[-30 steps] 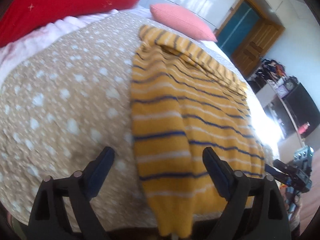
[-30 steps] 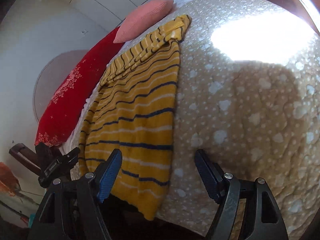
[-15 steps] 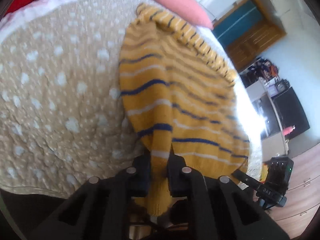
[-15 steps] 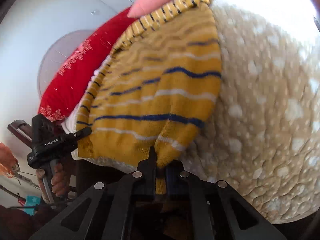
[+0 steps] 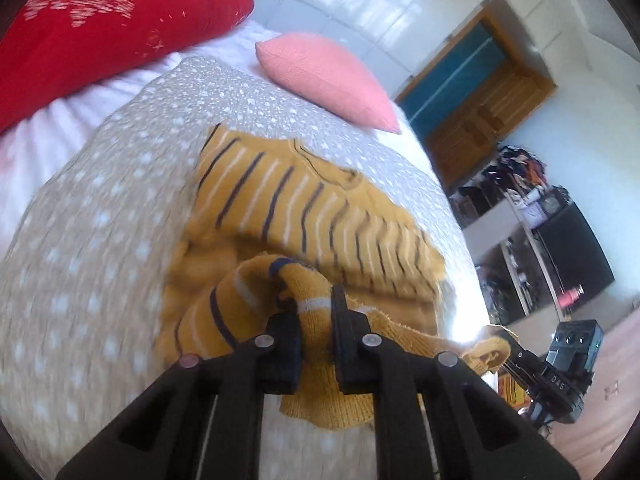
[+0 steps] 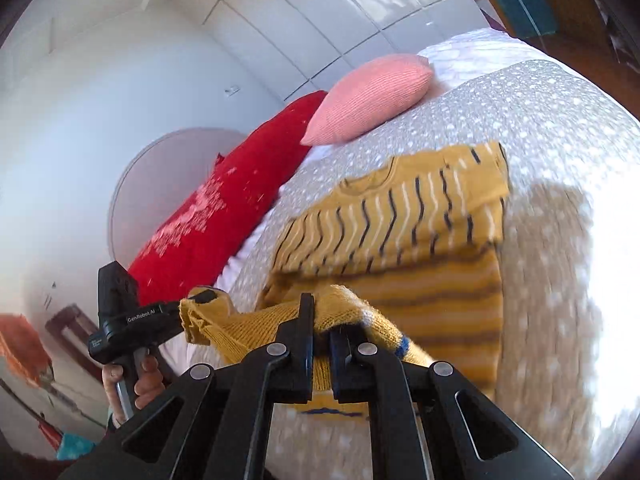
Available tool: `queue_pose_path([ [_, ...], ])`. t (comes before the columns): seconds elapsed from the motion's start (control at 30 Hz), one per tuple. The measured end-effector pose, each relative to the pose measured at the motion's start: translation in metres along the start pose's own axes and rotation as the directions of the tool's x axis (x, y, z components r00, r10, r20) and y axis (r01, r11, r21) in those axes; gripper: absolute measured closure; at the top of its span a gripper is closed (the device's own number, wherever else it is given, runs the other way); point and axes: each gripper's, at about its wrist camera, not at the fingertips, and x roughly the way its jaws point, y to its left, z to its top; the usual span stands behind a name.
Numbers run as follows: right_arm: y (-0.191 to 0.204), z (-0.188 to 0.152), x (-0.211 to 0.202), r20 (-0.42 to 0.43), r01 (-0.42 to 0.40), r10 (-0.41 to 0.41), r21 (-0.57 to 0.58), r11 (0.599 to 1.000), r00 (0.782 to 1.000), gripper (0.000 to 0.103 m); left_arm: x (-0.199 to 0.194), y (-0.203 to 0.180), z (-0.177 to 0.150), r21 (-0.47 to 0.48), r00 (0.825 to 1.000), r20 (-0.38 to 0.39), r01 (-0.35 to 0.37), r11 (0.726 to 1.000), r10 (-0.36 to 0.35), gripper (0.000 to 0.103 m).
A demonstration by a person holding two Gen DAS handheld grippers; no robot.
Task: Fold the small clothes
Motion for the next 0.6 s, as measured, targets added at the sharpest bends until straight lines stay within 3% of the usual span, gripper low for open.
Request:
queue_pose_path([
  [0.17,-0.035,0.055,0.06,-0.027,0.098,-0.096,0.069,0.993,0.995,0.096,0.072,0.005,0.057,-0.024,0.993,-0.064,-0.1,0.995,0.098,0.091],
  [0.27,-0.056,0.072,0.09,-0.059,0.097,-0.09,0.123,0.988,0.994,0.093,0.105,0.03,0.074,-0.135,0.992,-0.117,-0.068,0.989,0.052,0.091],
  [0.33,-0.072,0.081,0.102,-0.054,0.108,-0.1,0.176,0.979,0.994,0.089,0.116,0.053,0.084,-0.266,0.992,-0.115,0.01,0.964,-0.042,0.088],
  [0.37,-0.08,0.085,0.107,-0.053,0.101,-0.092,0.205,0.974,0.994,0.083,0.119,0.061,0.089,-0.312,0.991,-0.107,0.043,0.949,-0.08,0.083],
  [0.43,-0.092,0.092,0.116,-0.043,0.112,-0.105,0.243,0.963,0.994,0.058,0.123,0.075,0.099,-0.386,0.988,-0.078,0.092,0.918,-0.132,0.073],
  [0.53,-0.106,0.103,0.125,-0.01,0.136,-0.139,0.282,0.95,0.99,0.045,0.122,0.081,0.111,-0.423,0.988,-0.029,0.123,0.898,-0.149,0.057],
  [0.6,-0.113,0.109,0.126,0.018,0.126,-0.139,0.315,0.941,0.99,0.041,0.118,0.083,0.118,-0.436,0.988,0.016,0.145,0.888,-0.153,0.041],
])
